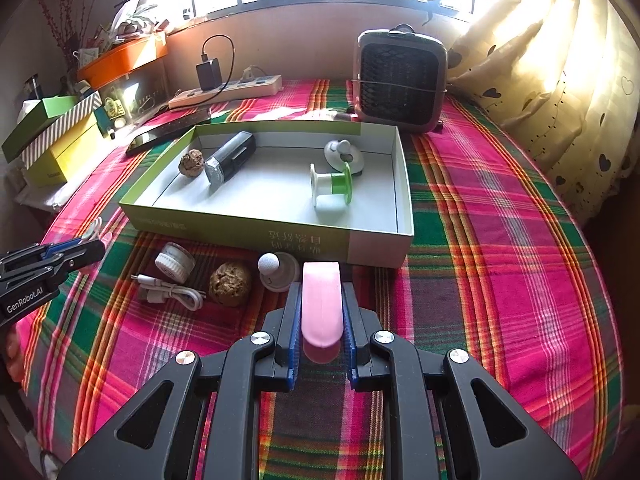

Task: Organize objects
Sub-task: 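Carry both pink clips with both tools over into the tray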

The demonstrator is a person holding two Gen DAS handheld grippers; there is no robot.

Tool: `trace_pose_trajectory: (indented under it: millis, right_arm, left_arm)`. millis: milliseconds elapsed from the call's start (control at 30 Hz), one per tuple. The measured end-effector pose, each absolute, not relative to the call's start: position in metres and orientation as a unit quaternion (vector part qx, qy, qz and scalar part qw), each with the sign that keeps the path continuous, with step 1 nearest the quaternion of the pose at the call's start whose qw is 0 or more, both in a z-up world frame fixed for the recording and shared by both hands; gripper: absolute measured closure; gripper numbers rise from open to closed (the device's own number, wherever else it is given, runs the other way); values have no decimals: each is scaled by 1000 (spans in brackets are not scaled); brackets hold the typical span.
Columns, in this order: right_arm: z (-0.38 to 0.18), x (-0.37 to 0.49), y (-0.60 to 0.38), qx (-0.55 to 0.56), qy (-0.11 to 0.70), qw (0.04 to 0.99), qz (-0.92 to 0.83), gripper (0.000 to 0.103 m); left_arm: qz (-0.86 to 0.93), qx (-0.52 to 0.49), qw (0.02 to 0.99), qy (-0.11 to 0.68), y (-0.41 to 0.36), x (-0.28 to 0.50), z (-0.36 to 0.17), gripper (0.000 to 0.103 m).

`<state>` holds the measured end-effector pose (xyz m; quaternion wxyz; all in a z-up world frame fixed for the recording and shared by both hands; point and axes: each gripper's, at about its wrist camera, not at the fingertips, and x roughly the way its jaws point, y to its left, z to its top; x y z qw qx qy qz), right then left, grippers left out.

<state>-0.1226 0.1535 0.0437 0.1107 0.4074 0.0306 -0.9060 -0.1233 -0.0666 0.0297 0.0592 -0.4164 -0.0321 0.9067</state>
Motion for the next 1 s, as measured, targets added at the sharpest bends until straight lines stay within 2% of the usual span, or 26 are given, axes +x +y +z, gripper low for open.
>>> trace_pose_trajectory:
  millis: [1000]
  right_arm:
    - [71, -181, 129, 398, 32, 148, -905, 84]
  left_arm:
    - [905, -412, 101, -36, -42, -178, 53, 87]
